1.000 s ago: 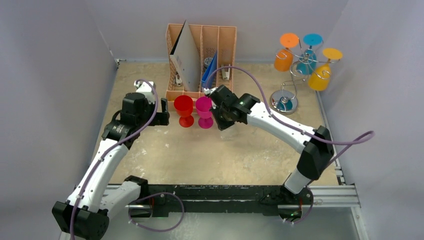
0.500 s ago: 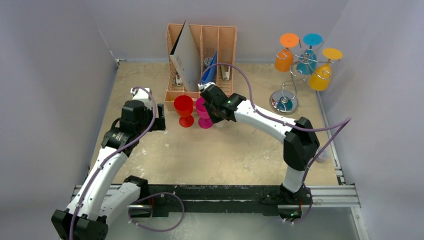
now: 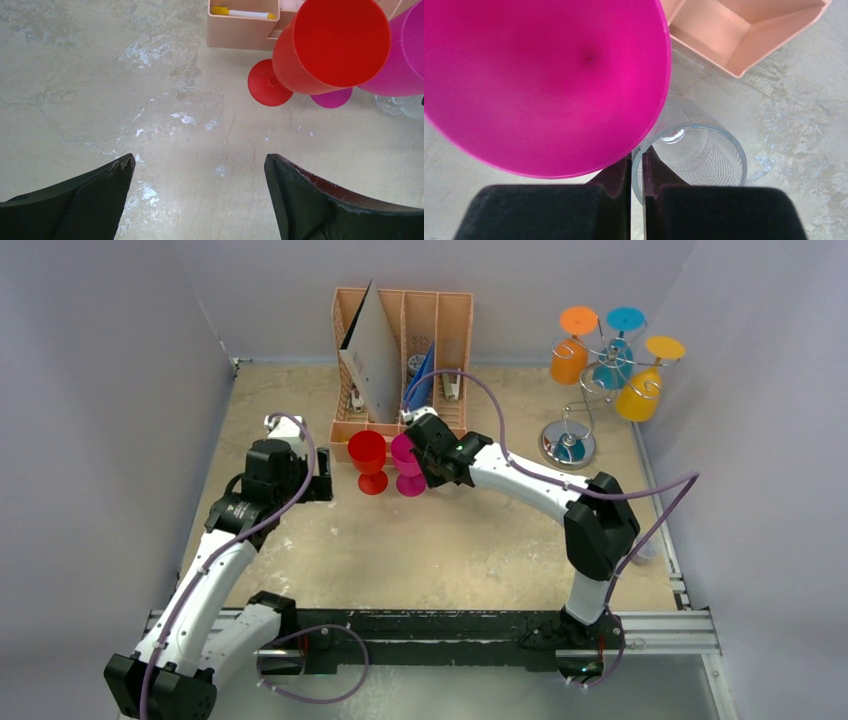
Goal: Take the wine glass off the wine glass rack
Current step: Place the wine glass at the center of the board.
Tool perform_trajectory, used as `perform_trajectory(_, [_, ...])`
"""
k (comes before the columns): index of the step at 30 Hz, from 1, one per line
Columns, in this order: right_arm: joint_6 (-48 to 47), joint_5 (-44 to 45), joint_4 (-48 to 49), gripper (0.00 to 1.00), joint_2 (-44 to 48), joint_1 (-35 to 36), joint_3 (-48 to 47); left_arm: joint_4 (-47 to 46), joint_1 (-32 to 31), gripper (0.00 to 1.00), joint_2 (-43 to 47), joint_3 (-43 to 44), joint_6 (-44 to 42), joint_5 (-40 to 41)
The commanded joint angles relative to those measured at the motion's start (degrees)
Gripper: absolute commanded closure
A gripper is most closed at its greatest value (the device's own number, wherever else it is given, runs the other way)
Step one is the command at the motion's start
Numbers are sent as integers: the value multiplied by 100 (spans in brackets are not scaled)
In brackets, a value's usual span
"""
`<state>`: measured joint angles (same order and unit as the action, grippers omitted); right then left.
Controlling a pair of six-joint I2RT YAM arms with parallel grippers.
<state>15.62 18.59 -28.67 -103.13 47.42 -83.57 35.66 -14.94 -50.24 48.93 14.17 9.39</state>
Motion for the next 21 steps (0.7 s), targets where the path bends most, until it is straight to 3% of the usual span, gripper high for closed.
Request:
perform_trajectory(1, [94, 79, 215, 100, 37, -135, 25, -166, 35, 0, -34, 67, -63, -176])
perform_trajectory(21, [184, -564, 109, 100, -150, -470, -149, -156, 30, 0, -127, 105, -90, -208])
